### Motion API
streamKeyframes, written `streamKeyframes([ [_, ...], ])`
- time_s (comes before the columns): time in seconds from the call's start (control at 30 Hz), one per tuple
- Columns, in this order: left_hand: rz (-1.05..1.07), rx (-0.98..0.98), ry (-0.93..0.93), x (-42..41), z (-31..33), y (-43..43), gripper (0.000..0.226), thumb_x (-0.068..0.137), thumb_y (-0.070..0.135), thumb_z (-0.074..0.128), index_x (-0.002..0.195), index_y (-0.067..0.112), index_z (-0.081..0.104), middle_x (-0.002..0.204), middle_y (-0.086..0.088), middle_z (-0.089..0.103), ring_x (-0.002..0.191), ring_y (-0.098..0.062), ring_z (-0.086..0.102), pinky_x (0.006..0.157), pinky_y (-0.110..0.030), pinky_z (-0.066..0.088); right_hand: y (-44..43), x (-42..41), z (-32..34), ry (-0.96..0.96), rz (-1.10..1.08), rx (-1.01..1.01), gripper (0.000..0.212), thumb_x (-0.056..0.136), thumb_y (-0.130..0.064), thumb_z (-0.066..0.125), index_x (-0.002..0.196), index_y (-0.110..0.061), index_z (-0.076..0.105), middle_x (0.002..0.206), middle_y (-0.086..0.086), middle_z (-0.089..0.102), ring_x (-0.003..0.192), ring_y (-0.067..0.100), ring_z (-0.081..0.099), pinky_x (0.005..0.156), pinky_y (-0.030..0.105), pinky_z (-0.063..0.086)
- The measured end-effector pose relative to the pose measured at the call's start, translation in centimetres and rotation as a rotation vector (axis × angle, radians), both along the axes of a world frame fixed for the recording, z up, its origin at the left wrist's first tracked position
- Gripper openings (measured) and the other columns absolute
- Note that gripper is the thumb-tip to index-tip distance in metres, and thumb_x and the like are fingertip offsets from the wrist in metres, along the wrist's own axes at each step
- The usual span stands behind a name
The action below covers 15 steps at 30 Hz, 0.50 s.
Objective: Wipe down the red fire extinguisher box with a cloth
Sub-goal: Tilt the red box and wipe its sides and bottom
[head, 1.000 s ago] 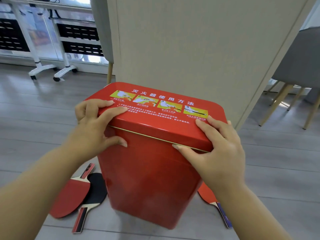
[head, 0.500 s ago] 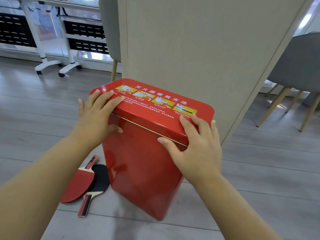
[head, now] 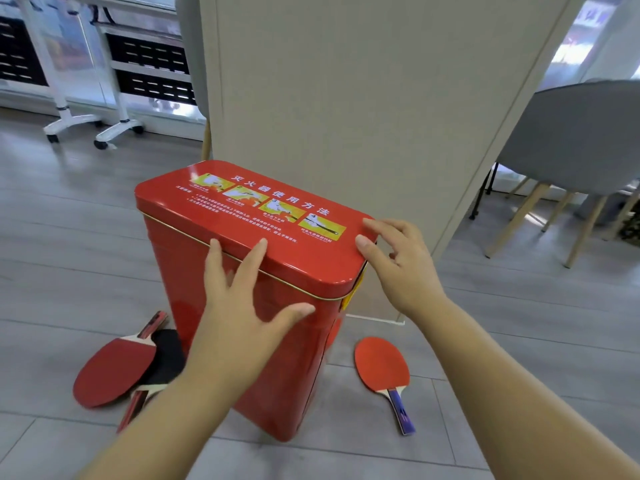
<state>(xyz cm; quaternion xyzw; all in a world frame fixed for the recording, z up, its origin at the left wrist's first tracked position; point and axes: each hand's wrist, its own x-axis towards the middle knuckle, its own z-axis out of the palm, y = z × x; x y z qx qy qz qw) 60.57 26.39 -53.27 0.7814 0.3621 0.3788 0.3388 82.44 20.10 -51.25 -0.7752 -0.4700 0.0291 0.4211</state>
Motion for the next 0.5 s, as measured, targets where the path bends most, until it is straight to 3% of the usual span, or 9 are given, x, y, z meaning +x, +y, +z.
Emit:
streamKeyframes([
  [0.1,0.030,-0.057,0.037,1.5,-0.1,-1.5,0.109,0.061,0.056,0.075,0.144,0.049,0.004,0.154,0.009,-0.027,0.145,-0.015,0.007,0.109,-0.031,0.027,1.0,1.6,0.5,-0.007,0.155,-0.147,0.062,0.084,-0.061,0.043,0.139,-0.034,0.042,0.142,-0.002,0.036,0.133,0.013,0.031,0.112,0.032,0.027],
  [0.2,0.054,-0.049,0.031,3.0,-0.5,-2.1,0.123,0.058,0.054,0.077,0.145,0.043,-0.010,0.151,0.000,-0.035,0.146,-0.023,0.001,0.107,-0.029,0.027,2.0,2.0,0.6,0.030,0.271,-0.162,0.071,0.076,-0.068,0.039,0.139,-0.036,0.040,0.140,-0.004,0.041,0.127,0.008,0.036,0.108,0.027,0.030],
  [0.37,0.116,0.012,0.031,4.2,-1.2,-2.2,0.128,0.057,0.053,0.079,0.148,0.031,-0.009,0.152,-0.010,-0.032,0.146,-0.033,-0.001,0.107,-0.038,0.034,2.5,1.2,-0.9,0.235,0.265,0.021,0.061,0.071,-0.062,0.047,0.128,-0.042,0.049,0.132,-0.007,0.049,0.123,0.012,0.045,0.107,0.042,0.037],
  [0.5,0.115,0.032,0.043,4.0,-1.4,-2.1,0.127,0.057,0.049,0.081,0.149,0.032,-0.005,0.154,-0.010,-0.028,0.146,-0.027,0.006,0.102,-0.025,0.028,2.5,0.1,-1.2,0.342,0.202,0.111,0.057,0.067,-0.057,0.051,0.122,-0.042,0.054,0.128,-0.004,0.052,0.118,0.016,0.050,0.101,0.046,0.043],
])
